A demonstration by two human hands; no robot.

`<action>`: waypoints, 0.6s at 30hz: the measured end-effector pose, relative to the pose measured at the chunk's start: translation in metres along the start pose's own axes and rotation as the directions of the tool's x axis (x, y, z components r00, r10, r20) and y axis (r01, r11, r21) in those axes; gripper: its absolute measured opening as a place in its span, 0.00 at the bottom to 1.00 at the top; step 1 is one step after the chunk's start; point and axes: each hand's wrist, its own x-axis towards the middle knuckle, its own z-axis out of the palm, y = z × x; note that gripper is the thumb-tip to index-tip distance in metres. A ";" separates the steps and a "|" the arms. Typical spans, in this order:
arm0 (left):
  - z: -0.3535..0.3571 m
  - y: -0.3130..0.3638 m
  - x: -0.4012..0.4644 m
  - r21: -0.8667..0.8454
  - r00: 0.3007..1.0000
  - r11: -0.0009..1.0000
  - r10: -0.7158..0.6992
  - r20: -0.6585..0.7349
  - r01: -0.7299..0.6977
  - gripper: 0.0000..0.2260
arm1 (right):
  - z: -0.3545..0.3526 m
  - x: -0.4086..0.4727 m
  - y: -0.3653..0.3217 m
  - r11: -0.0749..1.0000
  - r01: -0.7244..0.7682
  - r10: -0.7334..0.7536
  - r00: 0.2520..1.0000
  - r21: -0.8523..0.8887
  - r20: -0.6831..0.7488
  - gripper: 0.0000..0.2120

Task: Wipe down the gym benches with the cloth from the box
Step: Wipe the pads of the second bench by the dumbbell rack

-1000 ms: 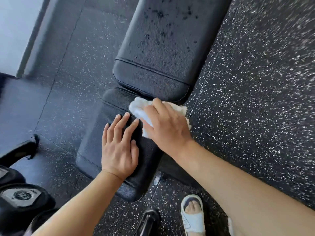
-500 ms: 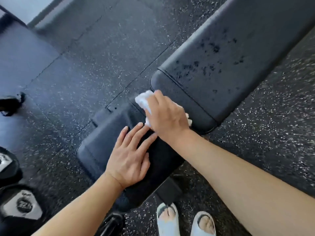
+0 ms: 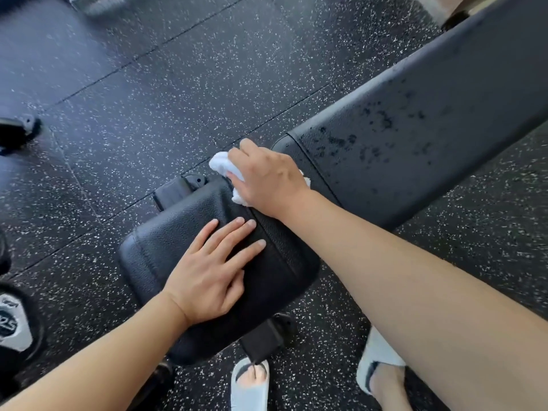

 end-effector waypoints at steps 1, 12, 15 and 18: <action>-0.001 0.002 0.000 0.008 1.000 1.000 -0.003 0.009 0.003 0.29 | -0.004 -0.009 0.001 1.000 0.010 -0.010 1.000 -0.007 -0.006 0.10; -0.022 0.037 0.034 0.011 0.941 0.941 -0.338 0.009 0.338 0.24 | -0.063 -0.175 0.077 0.993 0.089 -0.085 0.995 -0.081 0.054 0.12; -0.017 0.062 0.076 -0.111 0.716 0.727 -0.687 -0.124 0.678 0.24 | -0.060 -0.161 0.083 0.984 0.132 -0.127 0.991 -0.116 0.053 0.12; -0.001 0.086 0.099 -0.178 0.527 0.564 -0.822 -0.216 0.806 0.25 | -0.047 -0.101 0.084 0.982 0.130 -0.133 0.991 -0.138 -0.009 0.10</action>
